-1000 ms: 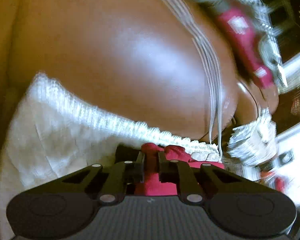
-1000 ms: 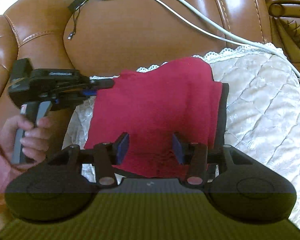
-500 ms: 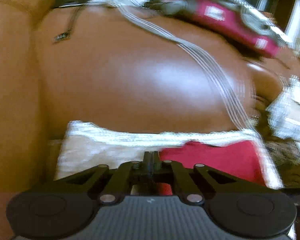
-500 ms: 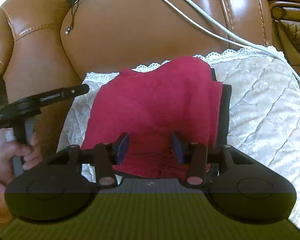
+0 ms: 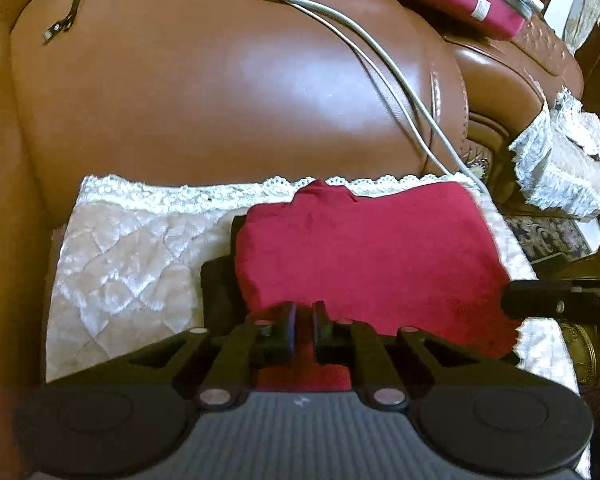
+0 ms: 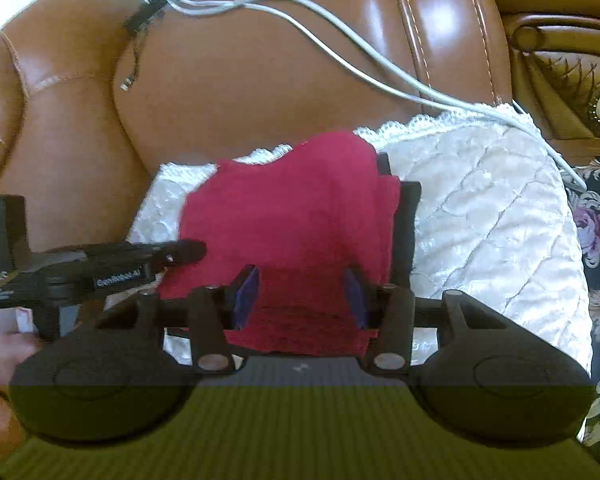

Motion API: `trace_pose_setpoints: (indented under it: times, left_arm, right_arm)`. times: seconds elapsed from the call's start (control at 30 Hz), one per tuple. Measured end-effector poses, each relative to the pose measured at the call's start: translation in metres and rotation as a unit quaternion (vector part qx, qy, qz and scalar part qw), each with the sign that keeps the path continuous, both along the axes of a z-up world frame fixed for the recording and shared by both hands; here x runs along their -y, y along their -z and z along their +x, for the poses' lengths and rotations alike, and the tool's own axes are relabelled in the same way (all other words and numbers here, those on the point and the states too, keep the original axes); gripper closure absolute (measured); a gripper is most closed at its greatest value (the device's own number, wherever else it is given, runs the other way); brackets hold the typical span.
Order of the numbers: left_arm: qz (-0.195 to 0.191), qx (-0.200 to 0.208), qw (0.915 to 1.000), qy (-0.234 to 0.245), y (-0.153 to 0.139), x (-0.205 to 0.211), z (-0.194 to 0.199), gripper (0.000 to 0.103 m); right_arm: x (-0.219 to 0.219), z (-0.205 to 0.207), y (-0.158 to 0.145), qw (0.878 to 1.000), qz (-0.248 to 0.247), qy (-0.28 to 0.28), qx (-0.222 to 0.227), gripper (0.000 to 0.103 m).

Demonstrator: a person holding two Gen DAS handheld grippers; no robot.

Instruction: Organize soft objects

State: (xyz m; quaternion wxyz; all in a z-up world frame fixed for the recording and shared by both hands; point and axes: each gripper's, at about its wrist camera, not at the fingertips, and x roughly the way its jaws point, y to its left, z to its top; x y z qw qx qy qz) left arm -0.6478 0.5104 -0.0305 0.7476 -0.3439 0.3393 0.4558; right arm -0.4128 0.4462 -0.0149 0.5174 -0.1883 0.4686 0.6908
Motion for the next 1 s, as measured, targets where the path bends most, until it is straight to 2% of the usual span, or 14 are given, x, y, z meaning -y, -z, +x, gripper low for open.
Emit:
trace_pose_setpoints:
  times: [0.07, 0.13, 0.3, 0.43, 0.53, 0.73, 0.87, 0.9, 0.93, 0.97, 1.0]
  left_arm:
    - [0.000, 0.000, 1.0000, 0.003, -0.003, 0.005, -0.001, 0.082]
    - [0.001, -0.004, 1.0000, 0.007, -0.003, 0.010, 0.000, 0.082]
    - [-0.002, 0.009, 0.9999, -0.009, -0.007, 0.018, -0.003, 0.078]
    - [0.002, -0.003, 1.0000, 0.008, -0.016, 0.029, -0.003, 0.065]
    - [0.010, -0.034, 0.9990, 0.029, -0.015, 0.041, 0.002, 0.050]
    - [0.003, -0.072, 0.9970, 0.028, -0.004, 0.047, 0.005, 0.049]
    - [0.006, -0.082, 0.9963, 0.025, 0.000, 0.046, 0.007, 0.051]
    - [0.004, -0.080, 0.9966, 0.021, 0.002, 0.045, 0.006, 0.054]
    - [0.002, -0.075, 0.9970, 0.017, 0.003, 0.043, 0.004, 0.064]
    - [0.002, -0.071, 0.9973, 0.014, 0.005, 0.042, 0.002, 0.069]
    - [0.003, -0.069, 0.9975, 0.012, 0.005, 0.042, 0.001, 0.070]
  right_arm:
    - [0.007, 0.012, -0.005, 1.000, 0.005, 0.022, -0.020, 0.048]
    - [0.012, 0.021, -0.008, 0.999, 0.010, 0.039, -0.033, 0.049]
    - [0.016, 0.025, -0.004, 0.998, 0.003, 0.058, 0.007, 0.049]
    - [0.036, 0.061, 0.009, 0.990, -0.011, 0.121, -0.066, 0.048]
    - [0.047, 0.076, 0.018, 0.986, -0.024, 0.140, -0.090, 0.049]
    - [0.047, 0.082, 0.027, 0.973, -0.034, 0.156, -0.165, 0.049]
    - [0.038, 0.080, 0.036, 0.962, -0.053, 0.166, -0.211, 0.049]
    - [0.036, 0.079, 0.037, 0.960, -0.056, 0.167, -0.216, 0.049]
    - [0.034, 0.077, 0.039, 0.959, -0.059, 0.168, -0.221, 0.049]
    - [0.031, 0.075, 0.040, 0.960, -0.064, 0.166, -0.217, 0.049]
    - [0.029, 0.073, 0.040, 0.961, -0.069, 0.165, -0.211, 0.049]
